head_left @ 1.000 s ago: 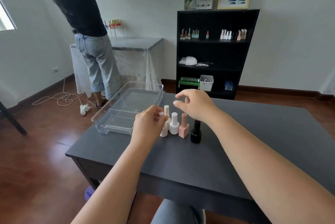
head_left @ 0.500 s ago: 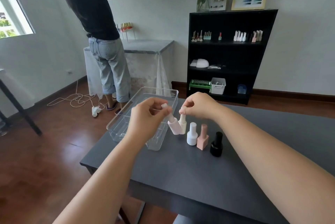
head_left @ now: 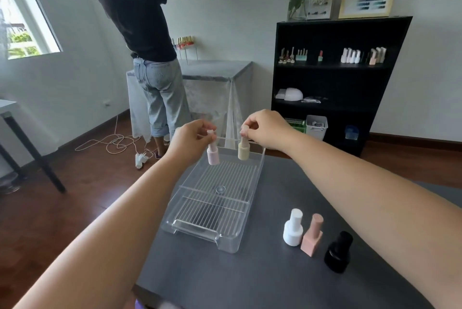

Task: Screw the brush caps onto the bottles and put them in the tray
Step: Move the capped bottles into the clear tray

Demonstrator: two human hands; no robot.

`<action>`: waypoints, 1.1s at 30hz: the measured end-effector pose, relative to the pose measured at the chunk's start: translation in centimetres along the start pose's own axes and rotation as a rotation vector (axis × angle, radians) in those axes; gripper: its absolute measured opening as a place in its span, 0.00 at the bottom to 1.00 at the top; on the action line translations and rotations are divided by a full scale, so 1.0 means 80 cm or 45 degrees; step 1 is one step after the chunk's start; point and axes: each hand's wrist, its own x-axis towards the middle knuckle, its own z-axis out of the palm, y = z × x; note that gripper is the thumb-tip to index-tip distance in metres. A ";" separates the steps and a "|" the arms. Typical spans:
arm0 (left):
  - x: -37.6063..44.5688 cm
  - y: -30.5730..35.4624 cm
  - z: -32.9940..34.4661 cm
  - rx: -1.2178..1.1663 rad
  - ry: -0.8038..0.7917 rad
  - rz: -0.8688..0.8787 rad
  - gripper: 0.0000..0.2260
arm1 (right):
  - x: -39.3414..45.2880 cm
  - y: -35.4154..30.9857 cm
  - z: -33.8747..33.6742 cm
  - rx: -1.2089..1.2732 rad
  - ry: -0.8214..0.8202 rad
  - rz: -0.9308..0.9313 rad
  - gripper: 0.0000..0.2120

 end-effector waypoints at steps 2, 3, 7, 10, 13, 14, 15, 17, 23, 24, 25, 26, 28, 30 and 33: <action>0.020 -0.015 0.009 0.043 -0.011 -0.017 0.08 | 0.019 0.003 0.012 -0.025 -0.048 0.010 0.07; 0.029 -0.022 0.013 0.063 -0.010 -0.016 0.08 | 0.028 0.006 0.018 -0.035 -0.070 0.016 0.07; 0.057 -0.040 0.029 0.135 0.026 -0.043 0.05 | 0.059 0.013 0.042 -0.041 -0.142 0.044 0.08; 0.071 -0.050 0.036 0.203 0.004 -0.031 0.04 | 0.076 0.014 0.057 -0.056 -0.166 0.038 0.09; 0.081 -0.059 0.039 0.241 -0.015 -0.026 0.04 | 0.087 0.012 0.068 -0.077 -0.187 0.018 0.09; 0.083 -0.061 0.039 0.250 -0.024 -0.027 0.03 | 0.089 0.012 0.072 -0.084 -0.192 0.016 0.09; 0.085 -0.064 0.039 0.259 -0.032 -0.026 0.04 | 0.092 0.011 0.075 -0.092 -0.197 0.014 0.10; 0.086 -0.067 0.040 0.262 -0.039 -0.023 0.04 | 0.096 0.011 0.081 -0.099 -0.204 0.014 0.10; 0.083 -0.070 0.040 0.245 0.002 0.000 0.05 | 0.106 0.010 0.095 -0.046 -0.150 0.042 0.09; 0.082 -0.069 0.040 0.247 0.006 0.007 0.05 | 0.108 0.009 0.097 -0.042 -0.147 0.039 0.10; 0.081 -0.070 0.039 0.252 0.010 0.013 0.06 | 0.108 0.008 0.099 -0.040 -0.145 0.037 0.11; 0.081 -0.070 0.039 0.259 0.012 0.016 0.07 | 0.109 0.008 0.101 -0.037 -0.140 0.039 0.11; 0.080 -0.070 0.037 0.281 0.005 0.017 0.11 | 0.110 0.009 0.104 -0.021 -0.119 0.049 0.11; 0.077 -0.066 0.034 0.301 -0.007 0.014 0.16 | 0.107 0.010 0.103 -0.003 -0.116 0.062 0.13; 0.066 -0.054 0.027 0.332 0.008 0.028 0.22 | 0.099 0.014 0.092 0.033 -0.136 0.067 0.23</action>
